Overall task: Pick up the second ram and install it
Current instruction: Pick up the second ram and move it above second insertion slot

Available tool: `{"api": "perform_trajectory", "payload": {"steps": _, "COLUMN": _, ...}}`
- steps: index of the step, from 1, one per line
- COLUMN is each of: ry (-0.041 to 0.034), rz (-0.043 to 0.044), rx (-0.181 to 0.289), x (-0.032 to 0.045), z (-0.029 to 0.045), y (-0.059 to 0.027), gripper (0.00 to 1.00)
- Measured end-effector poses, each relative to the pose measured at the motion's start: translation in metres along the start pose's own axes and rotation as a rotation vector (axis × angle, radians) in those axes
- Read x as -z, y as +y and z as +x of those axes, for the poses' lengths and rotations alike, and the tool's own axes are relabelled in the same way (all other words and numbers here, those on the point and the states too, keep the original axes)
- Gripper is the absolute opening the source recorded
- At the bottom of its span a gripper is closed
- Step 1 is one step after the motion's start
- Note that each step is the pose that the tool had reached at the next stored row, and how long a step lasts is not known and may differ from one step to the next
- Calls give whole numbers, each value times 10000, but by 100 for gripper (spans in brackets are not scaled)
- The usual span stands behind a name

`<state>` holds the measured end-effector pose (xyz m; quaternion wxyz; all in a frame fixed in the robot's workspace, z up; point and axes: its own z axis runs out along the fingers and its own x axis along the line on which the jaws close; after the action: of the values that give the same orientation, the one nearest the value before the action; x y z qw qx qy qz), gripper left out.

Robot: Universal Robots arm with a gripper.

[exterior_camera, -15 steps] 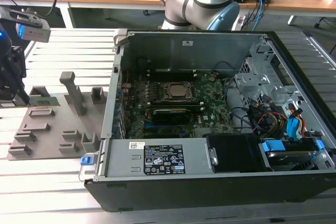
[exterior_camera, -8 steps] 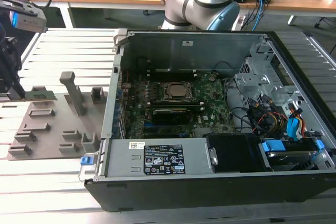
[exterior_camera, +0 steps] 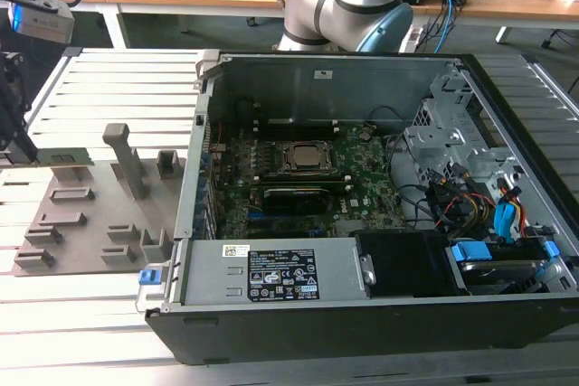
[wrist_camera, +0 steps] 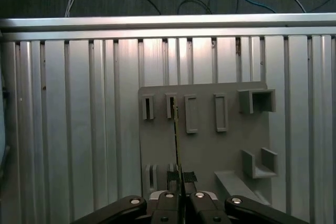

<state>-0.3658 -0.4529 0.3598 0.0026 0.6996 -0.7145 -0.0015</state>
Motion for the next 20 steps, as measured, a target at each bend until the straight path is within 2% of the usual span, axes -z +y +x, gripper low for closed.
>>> {"api": "perform_trajectory", "payload": {"steps": 8, "ry": 0, "rz": 0, "rx": 0, "x": 145, "z": 0, "y": 1, "gripper": 13}}
{"api": "perform_trajectory", "payload": {"steps": 10, "ry": -1, "rz": 1, "rx": 0, "x": 205, "z": 0, "y": 1, "gripper": 13}}
{"api": "perform_trajectory", "payload": {"steps": 20, "ry": -1, "rz": 0, "rx": 0, "x": 351, "z": 1, "y": 2, "gripper": 13}}
